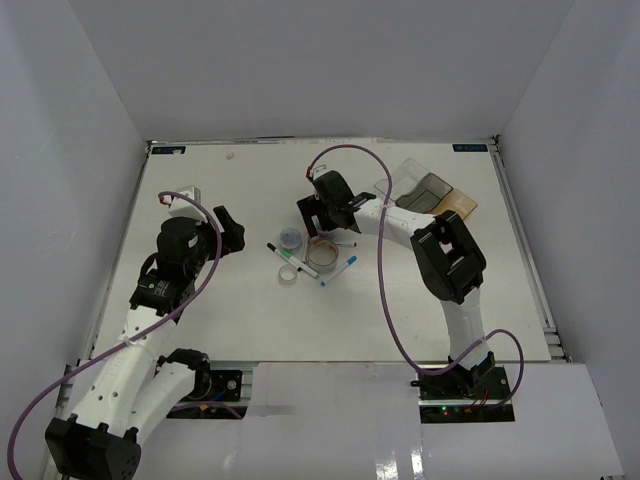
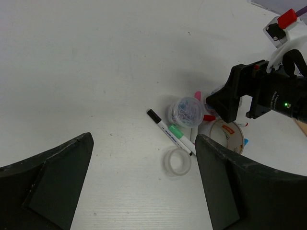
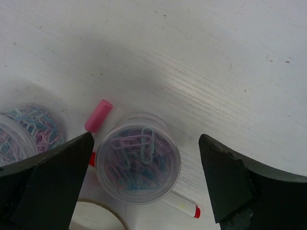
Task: Sort the stationery into containers
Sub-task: Pick up the stationery from the center of the board, then place the stationery in the storage box.
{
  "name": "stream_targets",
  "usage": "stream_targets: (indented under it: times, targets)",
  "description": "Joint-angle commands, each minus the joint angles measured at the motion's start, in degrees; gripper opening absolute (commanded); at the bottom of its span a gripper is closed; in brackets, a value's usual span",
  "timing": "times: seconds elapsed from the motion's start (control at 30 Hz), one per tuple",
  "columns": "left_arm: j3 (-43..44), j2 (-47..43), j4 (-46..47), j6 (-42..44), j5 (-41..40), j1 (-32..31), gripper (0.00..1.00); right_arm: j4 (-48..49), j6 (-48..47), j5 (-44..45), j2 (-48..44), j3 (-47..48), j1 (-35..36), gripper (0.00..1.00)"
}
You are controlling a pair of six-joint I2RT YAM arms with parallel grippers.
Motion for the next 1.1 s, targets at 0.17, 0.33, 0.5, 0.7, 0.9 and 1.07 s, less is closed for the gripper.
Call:
stream_targets:
  times: [0.17, 0.33, 0.5, 0.7, 0.9, 1.07]
  targets:
    - [-0.58, -0.12, 0.97, 0.06, 0.78, 0.15, 0.98, 1.57, 0.97, 2.14, -0.96, 1.18, 0.43, 0.81]
    - [-0.75, -0.56, 0.97, 0.06, 0.87, 0.15, 0.98, 1.40, 0.62, 3.19, -2.10, 1.97, 0.43, 0.51]
    - [-0.84, -0.83, 0.97, -0.11, 1.14, 0.15, 0.98, 1.05, -0.52, 6.61, -6.66, 1.44, 0.34, 0.46]
    - [-0.93, -1.18, 0.97, -0.20, 1.49, 0.15, 0.98, 0.96, -2.10, 9.61, -15.63, -0.40, -4.21, 0.44]
    - [-1.02, -1.18, 0.97, -0.20, 1.58, 0.15, 0.98, -0.01, -3.16, 7.51, -18.19, 1.43, -13.52, 0.45]
    - [-1.02, -0.92, 0.97, -0.20, 1.75, 0.15, 0.98, -0.10, -4.56, 6.62, -15.56, 4.34, -18.73, 0.46]
